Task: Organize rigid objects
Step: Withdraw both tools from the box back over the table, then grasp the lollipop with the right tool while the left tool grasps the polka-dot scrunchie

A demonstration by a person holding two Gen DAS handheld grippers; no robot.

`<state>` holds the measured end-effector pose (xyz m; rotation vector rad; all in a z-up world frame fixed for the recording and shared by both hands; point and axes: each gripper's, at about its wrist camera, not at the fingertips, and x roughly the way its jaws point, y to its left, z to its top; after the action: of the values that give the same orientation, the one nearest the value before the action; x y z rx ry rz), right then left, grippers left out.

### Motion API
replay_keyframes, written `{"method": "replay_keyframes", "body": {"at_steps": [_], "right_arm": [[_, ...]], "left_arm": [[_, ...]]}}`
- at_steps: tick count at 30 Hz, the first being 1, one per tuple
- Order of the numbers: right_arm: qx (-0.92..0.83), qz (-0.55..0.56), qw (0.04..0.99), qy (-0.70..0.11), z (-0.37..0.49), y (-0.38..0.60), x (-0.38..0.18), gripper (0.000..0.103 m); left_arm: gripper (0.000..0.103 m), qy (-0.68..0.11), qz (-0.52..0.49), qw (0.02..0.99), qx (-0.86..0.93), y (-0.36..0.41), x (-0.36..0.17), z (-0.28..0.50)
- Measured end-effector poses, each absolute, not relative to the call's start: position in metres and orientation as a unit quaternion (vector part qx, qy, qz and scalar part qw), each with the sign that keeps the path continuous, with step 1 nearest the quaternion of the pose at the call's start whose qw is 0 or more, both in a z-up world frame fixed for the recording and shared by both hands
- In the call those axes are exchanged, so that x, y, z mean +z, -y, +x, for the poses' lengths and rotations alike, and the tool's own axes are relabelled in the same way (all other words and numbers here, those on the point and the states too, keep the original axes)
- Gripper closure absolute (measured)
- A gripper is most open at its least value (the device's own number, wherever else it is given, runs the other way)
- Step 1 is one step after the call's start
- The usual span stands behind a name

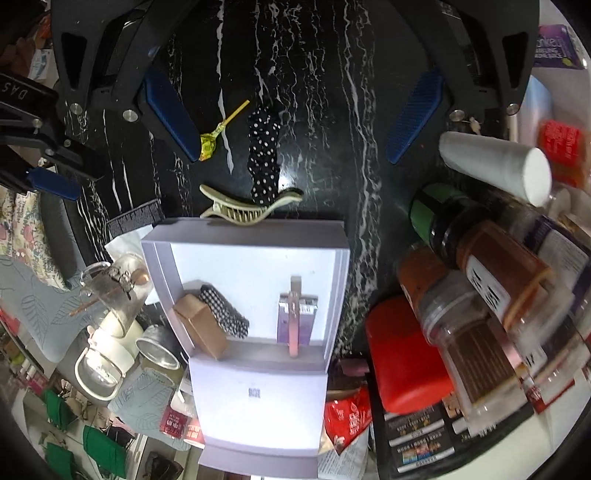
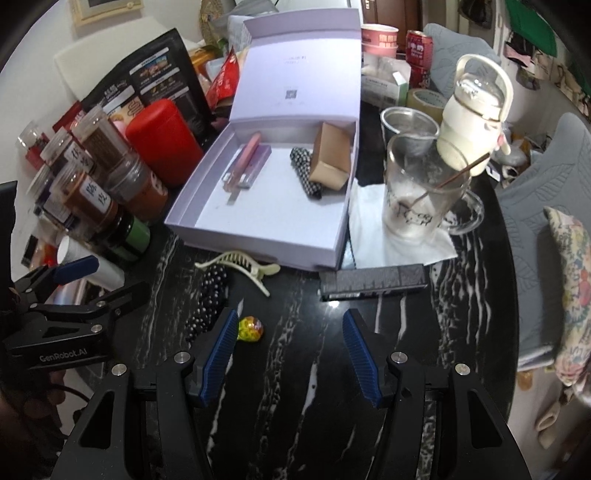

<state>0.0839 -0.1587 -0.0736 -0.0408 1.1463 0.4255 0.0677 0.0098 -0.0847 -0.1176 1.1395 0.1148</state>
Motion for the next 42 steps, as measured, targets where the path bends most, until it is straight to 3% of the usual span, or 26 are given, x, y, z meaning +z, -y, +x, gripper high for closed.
{"method": "replay_keyframes", "body": {"at_steps": [22, 36, 38, 40, 42], "right_arm": [[0.241, -0.034, 0.778, -0.578, 0.078, 0.120, -0.154, 0.045], [0.255, -0.049, 0.757, -0.599, 0.092, 0.096, -0.182, 0.061], [0.252, -0.046, 0.756, -0.603, 0.093, 0.097, -0.185, 0.065], [0.257, -0.041, 0.756, -0.601, 0.095, 0.097, -0.186, 0.076], [0.260, -0.040, 0.754, -0.602, 0.096, 0.096, -0.186, 0.075]], "left_arm": [[0.001, -0.564, -0.073, 0.821, 0.053, -0.028, -0.138, 0.052], [0.001, -0.566, -0.080, 0.819, 0.049, -0.036, -0.147, 0.066], [0.001, -0.568, -0.080, 0.818, 0.047, -0.035, -0.149, 0.069], [0.001, -0.570, -0.081, 0.816, 0.043, -0.034, -0.152, 0.072], [0.001, -0.574, -0.083, 0.814, 0.040, -0.032, -0.155, 0.076]]}}
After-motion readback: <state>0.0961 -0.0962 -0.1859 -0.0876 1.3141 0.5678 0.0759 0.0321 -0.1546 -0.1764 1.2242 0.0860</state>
